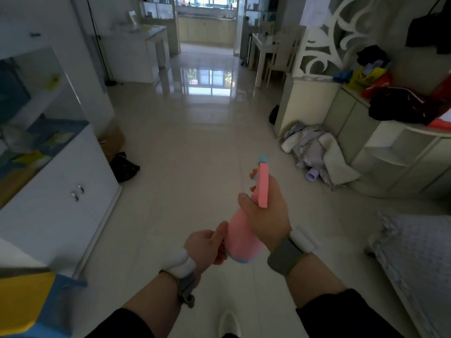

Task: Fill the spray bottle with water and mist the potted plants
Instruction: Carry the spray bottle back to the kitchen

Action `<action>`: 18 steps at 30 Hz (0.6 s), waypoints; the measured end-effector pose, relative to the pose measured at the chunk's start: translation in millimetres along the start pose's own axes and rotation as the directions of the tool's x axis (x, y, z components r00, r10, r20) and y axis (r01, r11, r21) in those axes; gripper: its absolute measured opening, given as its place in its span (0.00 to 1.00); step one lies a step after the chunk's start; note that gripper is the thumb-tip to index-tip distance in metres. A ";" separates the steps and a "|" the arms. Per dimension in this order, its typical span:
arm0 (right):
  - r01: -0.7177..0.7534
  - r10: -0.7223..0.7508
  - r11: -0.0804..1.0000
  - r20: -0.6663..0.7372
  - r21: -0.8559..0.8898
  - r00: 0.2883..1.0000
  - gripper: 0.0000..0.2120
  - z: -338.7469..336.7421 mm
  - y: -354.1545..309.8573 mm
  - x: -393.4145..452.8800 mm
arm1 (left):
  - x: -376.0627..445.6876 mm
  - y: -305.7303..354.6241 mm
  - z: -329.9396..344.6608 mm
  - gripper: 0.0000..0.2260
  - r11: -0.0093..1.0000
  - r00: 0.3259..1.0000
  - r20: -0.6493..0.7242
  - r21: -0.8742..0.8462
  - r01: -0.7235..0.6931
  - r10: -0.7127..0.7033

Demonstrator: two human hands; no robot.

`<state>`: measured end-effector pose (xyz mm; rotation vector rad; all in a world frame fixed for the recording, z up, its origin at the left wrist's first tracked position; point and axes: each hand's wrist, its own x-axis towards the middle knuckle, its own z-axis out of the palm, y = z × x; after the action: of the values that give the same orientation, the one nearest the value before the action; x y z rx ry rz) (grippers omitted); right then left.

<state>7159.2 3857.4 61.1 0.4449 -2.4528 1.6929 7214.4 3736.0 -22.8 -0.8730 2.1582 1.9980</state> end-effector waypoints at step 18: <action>0.010 -0.010 1.000 0.034 -0.008 0.999 0.23 86.0 106.8 456.5 | 428.3 207.3 32.3 0.22 0.999 1.000 0.005 -0.016 0.031 -0.031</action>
<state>6698.3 3736.0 57.7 0.4879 -2.4753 1.6848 6753.4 3613.7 -23.1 -0.8978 2.1160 2.0031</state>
